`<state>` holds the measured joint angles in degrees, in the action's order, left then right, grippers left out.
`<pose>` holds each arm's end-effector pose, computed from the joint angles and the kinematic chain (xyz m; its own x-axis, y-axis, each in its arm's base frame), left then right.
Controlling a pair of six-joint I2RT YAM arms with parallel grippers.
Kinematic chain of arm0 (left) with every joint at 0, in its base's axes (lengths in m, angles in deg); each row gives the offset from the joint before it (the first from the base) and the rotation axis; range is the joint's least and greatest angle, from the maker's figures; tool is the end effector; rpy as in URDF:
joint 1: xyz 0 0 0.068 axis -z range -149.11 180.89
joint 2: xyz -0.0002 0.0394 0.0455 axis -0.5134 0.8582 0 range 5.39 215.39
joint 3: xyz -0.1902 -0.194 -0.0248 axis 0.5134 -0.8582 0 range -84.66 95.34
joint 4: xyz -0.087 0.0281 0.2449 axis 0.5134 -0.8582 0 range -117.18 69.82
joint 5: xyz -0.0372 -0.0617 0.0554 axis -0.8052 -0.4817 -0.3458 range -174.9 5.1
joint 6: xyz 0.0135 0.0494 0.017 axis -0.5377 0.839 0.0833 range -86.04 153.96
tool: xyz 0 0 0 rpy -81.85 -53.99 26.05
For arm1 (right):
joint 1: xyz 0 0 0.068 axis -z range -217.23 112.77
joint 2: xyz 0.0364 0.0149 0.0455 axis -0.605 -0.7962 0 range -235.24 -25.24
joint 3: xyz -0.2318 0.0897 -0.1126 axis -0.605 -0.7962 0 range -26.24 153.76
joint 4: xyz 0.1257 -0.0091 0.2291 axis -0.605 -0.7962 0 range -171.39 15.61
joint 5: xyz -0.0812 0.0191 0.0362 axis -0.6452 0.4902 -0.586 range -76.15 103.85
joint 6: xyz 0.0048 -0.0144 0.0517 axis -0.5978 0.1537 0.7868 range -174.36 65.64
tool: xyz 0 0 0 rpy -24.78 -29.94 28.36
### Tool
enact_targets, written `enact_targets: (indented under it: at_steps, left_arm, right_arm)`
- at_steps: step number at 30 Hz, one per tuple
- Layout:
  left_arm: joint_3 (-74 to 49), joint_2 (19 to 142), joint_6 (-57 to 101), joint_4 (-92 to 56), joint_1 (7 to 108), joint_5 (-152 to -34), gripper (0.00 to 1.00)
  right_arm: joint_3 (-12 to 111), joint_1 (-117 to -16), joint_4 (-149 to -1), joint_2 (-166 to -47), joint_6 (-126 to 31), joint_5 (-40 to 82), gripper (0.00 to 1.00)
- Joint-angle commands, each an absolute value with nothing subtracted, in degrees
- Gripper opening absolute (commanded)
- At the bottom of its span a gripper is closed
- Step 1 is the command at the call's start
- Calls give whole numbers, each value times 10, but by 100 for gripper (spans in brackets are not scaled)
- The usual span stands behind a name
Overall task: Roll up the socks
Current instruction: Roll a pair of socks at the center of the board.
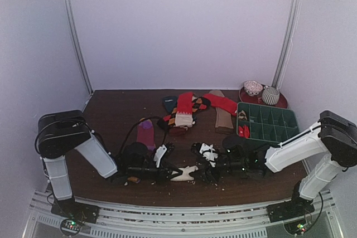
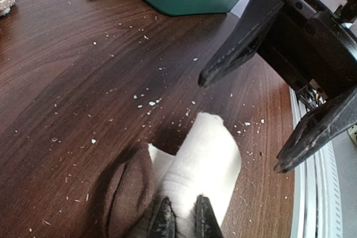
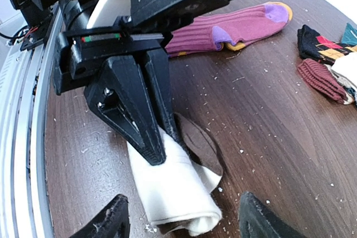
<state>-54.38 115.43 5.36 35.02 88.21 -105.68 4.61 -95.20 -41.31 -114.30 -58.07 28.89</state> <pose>0.1571 -0.2683 0.0865 -0.6571 0.1955 -0.7280 0.7365 0.3722 -0.5649 0.1481 0.2540 0.1550 -0.1637 -0.3794 -0.9106 -0.9559 0.2891 0.0514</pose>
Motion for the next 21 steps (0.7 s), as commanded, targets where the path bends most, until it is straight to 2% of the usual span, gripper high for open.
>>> enact_targets:
  at_steps: [1,9,11,16,21]
  left_arm:
    - [-571,1197,43,212,887,-1067,0]
    - [-565,1204,50,212,887,-1068,0]
    - [-565,1204,50,213,887,-1066,0]
    - [-563,1206,51,218,887,-1059,0]
    - [-546,1216,56,222,887,-1060,0]
  right_arm:
    - [60,-956,-396,-1163,-597,299,68]
    - [90,-957,-446,-1223,-565,333,65]
    - [92,-956,-458,-1228,-547,345,61]
    - [72,-956,-470,-1235,-493,370,44]
    - [66,-950,-476,-1243,-436,405,33]
